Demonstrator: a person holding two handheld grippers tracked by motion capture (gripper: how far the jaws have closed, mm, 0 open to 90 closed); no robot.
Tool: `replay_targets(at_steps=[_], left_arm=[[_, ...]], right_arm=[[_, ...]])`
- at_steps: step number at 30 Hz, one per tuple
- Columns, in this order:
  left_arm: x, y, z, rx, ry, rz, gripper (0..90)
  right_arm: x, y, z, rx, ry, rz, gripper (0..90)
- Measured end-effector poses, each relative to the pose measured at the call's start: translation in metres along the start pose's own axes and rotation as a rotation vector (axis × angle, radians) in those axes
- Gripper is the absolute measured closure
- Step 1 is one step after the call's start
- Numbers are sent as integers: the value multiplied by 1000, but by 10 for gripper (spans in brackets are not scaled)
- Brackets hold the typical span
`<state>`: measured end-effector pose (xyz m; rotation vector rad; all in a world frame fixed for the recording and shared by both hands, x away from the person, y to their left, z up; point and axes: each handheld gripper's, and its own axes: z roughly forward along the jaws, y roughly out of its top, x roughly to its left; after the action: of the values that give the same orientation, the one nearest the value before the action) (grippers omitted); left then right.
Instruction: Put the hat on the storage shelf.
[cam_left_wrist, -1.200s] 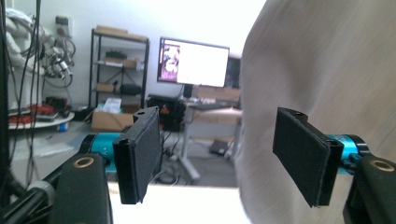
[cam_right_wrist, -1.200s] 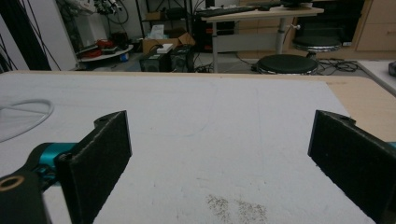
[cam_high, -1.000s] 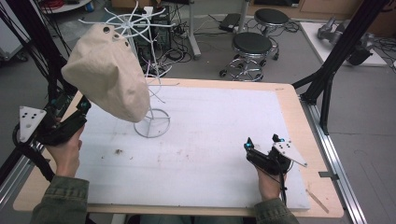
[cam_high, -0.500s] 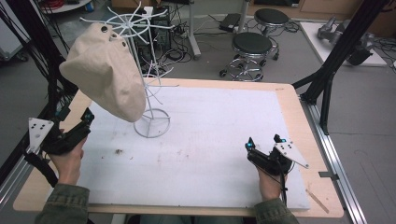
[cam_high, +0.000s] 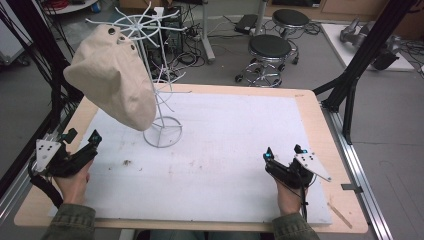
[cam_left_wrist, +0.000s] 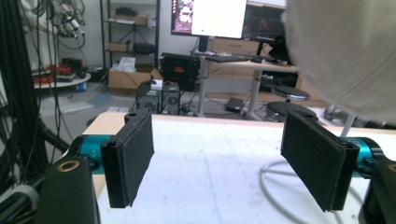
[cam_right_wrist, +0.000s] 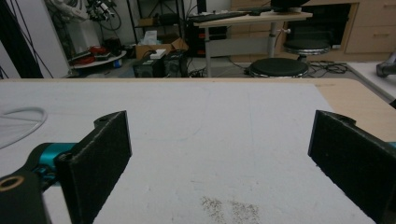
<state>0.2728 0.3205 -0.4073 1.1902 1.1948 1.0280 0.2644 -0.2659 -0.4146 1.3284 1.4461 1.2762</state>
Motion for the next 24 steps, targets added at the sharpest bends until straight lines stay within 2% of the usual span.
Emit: replay_targets(at_steps=[6,7,12,15,24], left_arm=[[3,-12,-5,2,29,19,255],[4,-13,-7,-5,33,22,256],[6,-18,-14,-6,52,19,256],[5,-20,-16,-4,57,29,256],[1,-22,-20,-3,53,22,256]], right_arm=[[-2,-3,-2,-32,-11,15,51],[-4,-5,-3,-43,-10,37,50],[-7,-5,-4,-48,-23,63,51],[-7,-6,-4,-43,-23,64,51],[-6,-6,-4,-37,-14,56,51]])
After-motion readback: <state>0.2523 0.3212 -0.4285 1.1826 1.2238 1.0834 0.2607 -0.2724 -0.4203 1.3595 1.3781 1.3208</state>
